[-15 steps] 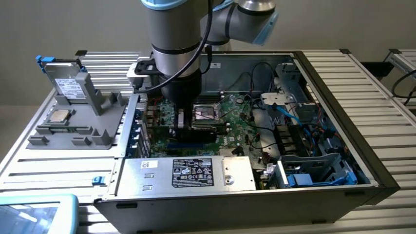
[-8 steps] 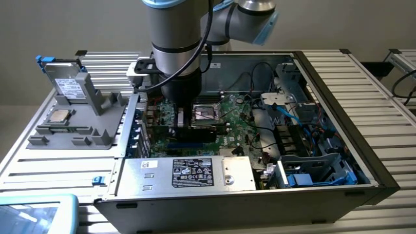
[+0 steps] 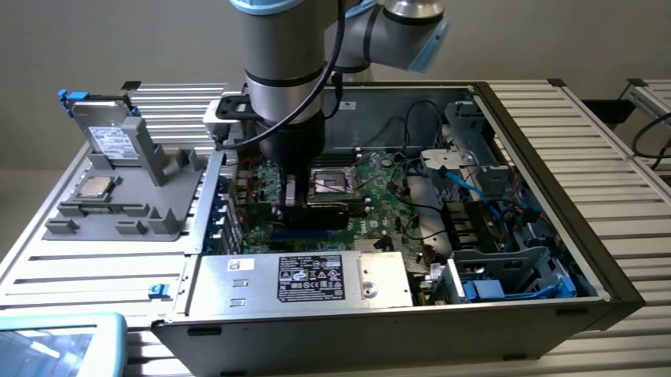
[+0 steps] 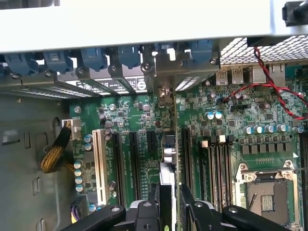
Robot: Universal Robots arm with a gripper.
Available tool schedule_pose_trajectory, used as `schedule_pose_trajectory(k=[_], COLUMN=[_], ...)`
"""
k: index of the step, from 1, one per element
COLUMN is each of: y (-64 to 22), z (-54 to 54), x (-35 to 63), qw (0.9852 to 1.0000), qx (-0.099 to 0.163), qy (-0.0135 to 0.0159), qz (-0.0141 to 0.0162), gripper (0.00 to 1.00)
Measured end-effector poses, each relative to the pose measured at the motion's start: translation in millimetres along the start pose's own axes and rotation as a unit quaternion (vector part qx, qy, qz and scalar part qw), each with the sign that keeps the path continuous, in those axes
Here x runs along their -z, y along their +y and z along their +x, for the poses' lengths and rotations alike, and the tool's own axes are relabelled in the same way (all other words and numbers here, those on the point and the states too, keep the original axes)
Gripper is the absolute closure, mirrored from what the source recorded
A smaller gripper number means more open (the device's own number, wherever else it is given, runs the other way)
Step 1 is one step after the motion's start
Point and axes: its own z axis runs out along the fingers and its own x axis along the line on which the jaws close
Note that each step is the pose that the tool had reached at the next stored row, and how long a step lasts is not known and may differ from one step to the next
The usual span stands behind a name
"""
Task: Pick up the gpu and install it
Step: 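Insert the gpu into the slot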
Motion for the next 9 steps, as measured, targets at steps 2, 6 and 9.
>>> schedule_pose_trajectory(k=[2,6,9], y=[-0.1,-0.2,-2.7], z=[0.0,0.7,7.0], x=[2.6,3.4,1.6], qw=[1.0000,1.0000,0.9999], qx=[0.000,0.000,0.000], qy=[-0.0011,-0.0038,-0.0083], qz=[-0.0002,-0.0036,-0.0072], gripper=[0.72,0.72,0.72])
